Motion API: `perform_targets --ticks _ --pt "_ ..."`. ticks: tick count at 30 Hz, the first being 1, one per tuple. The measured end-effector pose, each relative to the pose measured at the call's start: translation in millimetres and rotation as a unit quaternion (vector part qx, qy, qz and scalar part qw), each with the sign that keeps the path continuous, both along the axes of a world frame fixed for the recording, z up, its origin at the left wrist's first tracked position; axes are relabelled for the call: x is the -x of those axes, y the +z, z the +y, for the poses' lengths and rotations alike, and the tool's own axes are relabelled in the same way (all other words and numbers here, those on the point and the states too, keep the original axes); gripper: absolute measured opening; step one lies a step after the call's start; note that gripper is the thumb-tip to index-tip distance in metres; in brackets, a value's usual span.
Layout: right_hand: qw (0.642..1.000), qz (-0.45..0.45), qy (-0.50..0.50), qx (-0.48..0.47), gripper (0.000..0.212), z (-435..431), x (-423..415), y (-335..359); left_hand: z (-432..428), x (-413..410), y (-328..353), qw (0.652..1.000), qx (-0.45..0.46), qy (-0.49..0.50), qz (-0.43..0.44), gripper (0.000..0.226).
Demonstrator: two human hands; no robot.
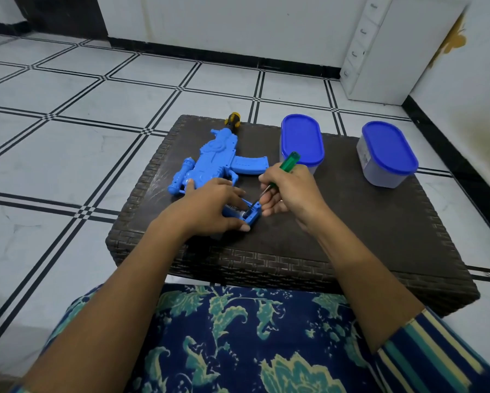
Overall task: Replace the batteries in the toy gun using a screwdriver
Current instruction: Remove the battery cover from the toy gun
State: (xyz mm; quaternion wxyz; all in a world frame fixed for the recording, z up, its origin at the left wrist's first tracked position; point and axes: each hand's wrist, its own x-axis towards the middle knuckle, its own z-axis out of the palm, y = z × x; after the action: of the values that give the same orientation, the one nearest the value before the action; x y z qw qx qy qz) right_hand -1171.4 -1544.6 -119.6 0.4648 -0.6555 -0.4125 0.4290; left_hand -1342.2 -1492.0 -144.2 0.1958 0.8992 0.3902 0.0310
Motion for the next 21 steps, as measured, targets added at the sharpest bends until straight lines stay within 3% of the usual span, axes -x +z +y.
perform_targets --ticks 13,18,21 --pt "0.996 0.082 -0.008 -0.034 0.017 -4.4 -3.4 10.0 7.8 1.6 -5.6 0.997 -0.022 0.036 -0.062 0.019" --pt "0.998 0.031 -0.031 -0.034 0.021 -3.8 -14.4 13.4 10.4 5.1 -8.2 0.998 -0.02 0.021 -0.053 0.032" --pt "0.997 -0.028 -0.055 -0.052 0.027 -0.7 -13.9 8.7 8.7 0.6 -8.4 0.995 -0.035 0.035 -0.085 0.026"
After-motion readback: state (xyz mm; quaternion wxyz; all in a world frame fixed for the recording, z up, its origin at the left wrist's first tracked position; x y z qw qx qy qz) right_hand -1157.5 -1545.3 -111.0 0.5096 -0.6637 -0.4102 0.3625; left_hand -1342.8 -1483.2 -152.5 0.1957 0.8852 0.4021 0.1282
